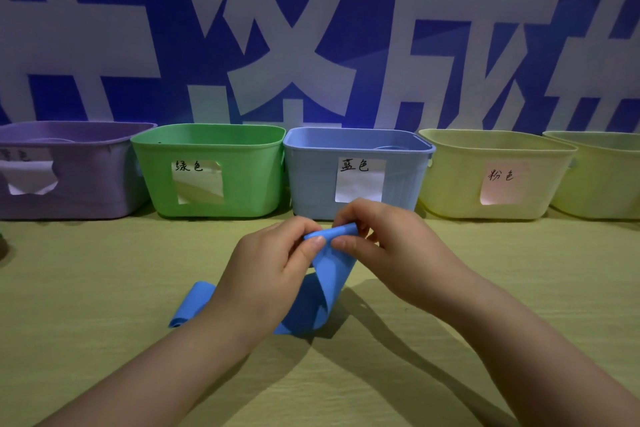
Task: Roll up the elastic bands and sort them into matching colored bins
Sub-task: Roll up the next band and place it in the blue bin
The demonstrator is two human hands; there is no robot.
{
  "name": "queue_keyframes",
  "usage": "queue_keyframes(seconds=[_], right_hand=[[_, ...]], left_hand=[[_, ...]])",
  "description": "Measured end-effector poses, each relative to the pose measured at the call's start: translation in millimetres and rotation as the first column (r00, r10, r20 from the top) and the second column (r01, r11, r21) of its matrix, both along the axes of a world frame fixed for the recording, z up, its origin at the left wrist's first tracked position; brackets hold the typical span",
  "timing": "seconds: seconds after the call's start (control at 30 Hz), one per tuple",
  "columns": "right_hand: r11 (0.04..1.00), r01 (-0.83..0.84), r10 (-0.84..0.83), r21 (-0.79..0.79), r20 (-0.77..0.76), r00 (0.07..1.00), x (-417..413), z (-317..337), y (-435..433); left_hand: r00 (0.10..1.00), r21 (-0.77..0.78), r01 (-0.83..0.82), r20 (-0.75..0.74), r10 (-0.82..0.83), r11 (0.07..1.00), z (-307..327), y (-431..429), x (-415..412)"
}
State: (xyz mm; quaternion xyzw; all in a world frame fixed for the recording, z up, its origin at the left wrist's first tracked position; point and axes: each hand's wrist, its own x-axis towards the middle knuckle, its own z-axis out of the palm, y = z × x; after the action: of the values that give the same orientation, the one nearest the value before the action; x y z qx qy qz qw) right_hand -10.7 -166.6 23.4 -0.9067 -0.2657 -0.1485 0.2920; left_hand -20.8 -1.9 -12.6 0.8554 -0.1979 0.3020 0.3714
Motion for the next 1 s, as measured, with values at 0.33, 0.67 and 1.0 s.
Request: queue_keyframes(seconds=[0.33,0.67,1.0], right_hand=[[0.998,-0.022,0.022,-0.051,-0.008,1.0,-0.4,0.3,-1.0],[0.994,-0.044,0.044,0.103,0.003,0.999,1.5,-2.2,0.8],[0.994,-0.019,0.025,0.11,-0.052,0.998,1.2,-1.7,-1.1]], left_hand=[[1.0,0.003,0.002,0.014,-0.002,1.0,0.7,-3.3,-3.7],[0.999,-0.034,0.037,0.032,-0.036,0.999,1.6,-2.0,-0.5],[0.997,-0.069,0.071,0.042,-0.068,0.995,2.9,-0.7,-3.7]])
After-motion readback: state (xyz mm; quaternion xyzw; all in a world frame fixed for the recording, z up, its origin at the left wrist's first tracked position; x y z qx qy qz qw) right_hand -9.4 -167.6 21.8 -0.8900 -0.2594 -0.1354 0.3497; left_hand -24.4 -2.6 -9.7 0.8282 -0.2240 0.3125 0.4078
